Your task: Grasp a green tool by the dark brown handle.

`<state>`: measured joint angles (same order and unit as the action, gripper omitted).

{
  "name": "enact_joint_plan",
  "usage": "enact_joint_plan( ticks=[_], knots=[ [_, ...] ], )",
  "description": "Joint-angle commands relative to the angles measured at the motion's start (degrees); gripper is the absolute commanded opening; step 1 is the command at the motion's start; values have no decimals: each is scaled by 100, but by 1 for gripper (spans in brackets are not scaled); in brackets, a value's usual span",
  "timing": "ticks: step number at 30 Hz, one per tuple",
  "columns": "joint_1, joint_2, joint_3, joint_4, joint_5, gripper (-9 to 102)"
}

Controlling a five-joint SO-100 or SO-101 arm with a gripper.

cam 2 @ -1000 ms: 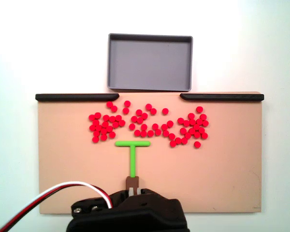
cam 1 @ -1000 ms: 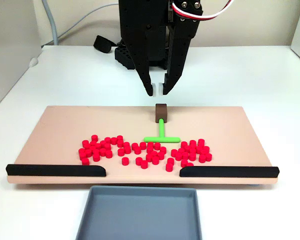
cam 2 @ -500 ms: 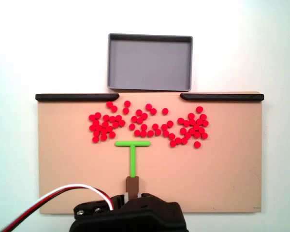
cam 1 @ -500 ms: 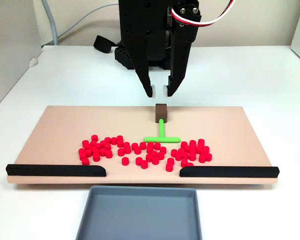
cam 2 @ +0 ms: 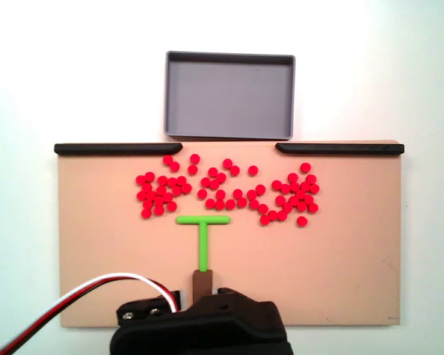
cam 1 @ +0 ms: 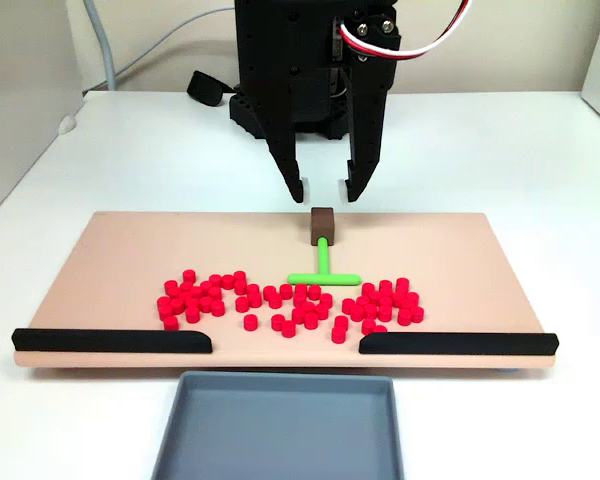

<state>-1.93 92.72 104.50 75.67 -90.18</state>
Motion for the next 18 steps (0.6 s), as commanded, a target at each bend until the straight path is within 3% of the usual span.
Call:
enact_joint_plan(
  ticks=[1, 18],
  knots=[
    [35, -9, -18, -70, 26, 14],
    [167, 79, 325, -475, -79, 14]
  ],
)
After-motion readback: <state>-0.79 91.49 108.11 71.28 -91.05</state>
